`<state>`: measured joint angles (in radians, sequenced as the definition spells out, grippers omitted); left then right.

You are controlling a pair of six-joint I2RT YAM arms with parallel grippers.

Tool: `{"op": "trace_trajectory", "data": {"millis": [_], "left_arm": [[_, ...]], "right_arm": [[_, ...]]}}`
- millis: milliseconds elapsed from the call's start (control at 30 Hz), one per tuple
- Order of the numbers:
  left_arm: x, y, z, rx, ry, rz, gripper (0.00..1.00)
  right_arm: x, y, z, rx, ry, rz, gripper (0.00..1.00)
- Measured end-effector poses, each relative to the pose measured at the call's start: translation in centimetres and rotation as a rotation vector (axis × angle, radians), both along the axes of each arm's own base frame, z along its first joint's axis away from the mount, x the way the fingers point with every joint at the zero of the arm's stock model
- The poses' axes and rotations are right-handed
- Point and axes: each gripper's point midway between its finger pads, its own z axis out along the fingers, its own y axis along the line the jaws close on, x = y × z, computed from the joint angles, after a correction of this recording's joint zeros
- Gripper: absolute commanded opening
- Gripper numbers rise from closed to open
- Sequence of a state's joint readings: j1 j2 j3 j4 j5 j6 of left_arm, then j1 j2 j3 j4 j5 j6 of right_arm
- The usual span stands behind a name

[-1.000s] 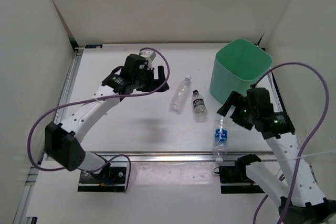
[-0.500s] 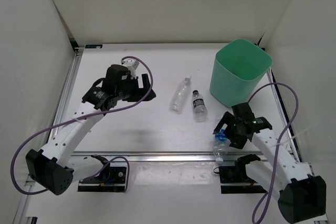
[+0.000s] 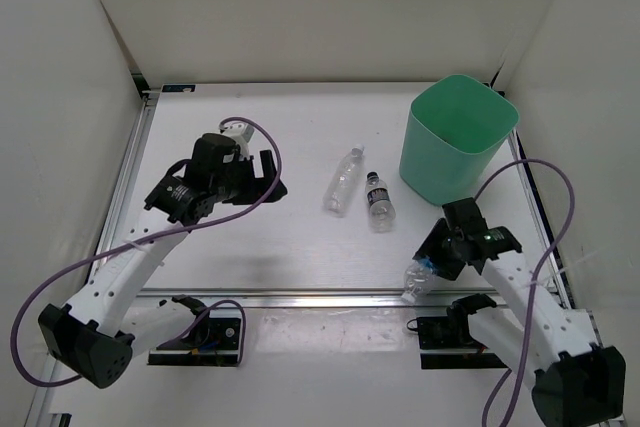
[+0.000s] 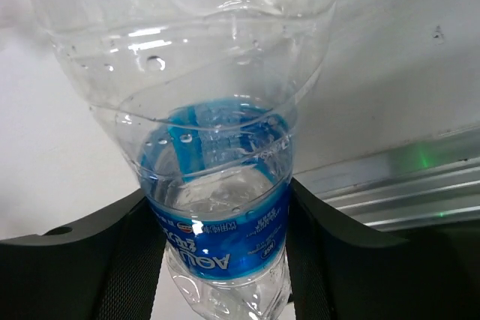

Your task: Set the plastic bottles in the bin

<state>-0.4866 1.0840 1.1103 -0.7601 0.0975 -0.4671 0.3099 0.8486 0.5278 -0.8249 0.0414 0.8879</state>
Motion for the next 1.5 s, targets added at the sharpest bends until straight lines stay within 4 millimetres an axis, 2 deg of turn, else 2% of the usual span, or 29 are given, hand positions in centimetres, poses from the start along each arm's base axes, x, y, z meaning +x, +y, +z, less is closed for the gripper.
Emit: {"op": "trace_trajectory", "data": {"millis": [67,167,267,367,467,567,600,667,767,833,900,967,1133,1233,1367,1500], "left_arm": [[0.0,0.2,0.0,0.001,-0.001,0.011,1.0],[-0.1,0.4,-0.4,0.003,0.007,0.026,1.0],[-0.2,0.7,-0.9,0.01,0.016,0.042,1.0],[-0.4,0.9,-0.9,0.009,0.014,0.051,1.0],[-0.6,1.0,-0.3,-0.005,-0.002,0.059,1.0],[-0.9,1.1,0.0,-0.018,-0.013,0.062,1.0],[-0.9,1.1,0.1,-0.019,-0.014,0.062,1.0],[-0.9,1.1,0.0,-0.02,-0.011,0.061,1.0],[-1.0,1.1,0.0,-0.021,-0.01,0.061,1.0],[-1.0,1.1,0.0,-0.021,-0.009,0.061,1.0],[-0.9,1.1,-0.1,-0.02,-0.008,0.062,1.0],[-0.9,1.1,-0.1,-0.019,-0.007,0.063,1.0],[-0.8,1.4,0.0,-0.012,-0.017,0.077,1.0],[-1.0,1.6,0.3,-0.014,-0.025,0.085,1.0],[-1.2,1.9,0.2,-0.011,-0.024,0.094,1.0],[-1.2,2.1,-0.3,-0.001,-0.018,0.101,1.0]], "right_arm": [[0.2,0.1,2.5,0.021,-0.05,-0.003,0.43],[1.1,0.7,8.9,0.082,-0.188,-0.002,0.39],[2.1,0.9,18.3,0.141,-0.398,-0.003,0.39],[3.4,-0.3,28.3,0.126,-0.647,-0.019,0.39],[6.6,-2.4,36.9,0.014,-0.872,-0.077,0.39],[12.2,-4.7,41.7,-0.179,-0.988,-0.169,0.4],[14.4,-5.1,42.1,-0.25,-1.003,-0.179,0.41],[18.3,-5.4,41.7,-0.365,-0.999,-0.182,0.48],[23.8,-5.2,37.8,-0.493,-0.905,-0.15,0.59],[26.0,-5.2,34.7,-0.544,-0.834,-0.129,0.7],[27.0,-5.7,32.0,-0.58,-0.766,-0.117,0.83],[27.2,-6.8,30.6,-0.606,-0.722,-0.123,1.0],[26.9,-9.9,31.4,-0.627,-0.728,-0.192,1.0],[26.2,-10.1,32.5,-0.609,-0.759,-0.2,1.0],[23.7,-7.4,33.0,-0.492,-0.825,-0.061,1.0],[19.3,-2.2,30.3,-0.307,-0.858,0.193,1.0]]}}
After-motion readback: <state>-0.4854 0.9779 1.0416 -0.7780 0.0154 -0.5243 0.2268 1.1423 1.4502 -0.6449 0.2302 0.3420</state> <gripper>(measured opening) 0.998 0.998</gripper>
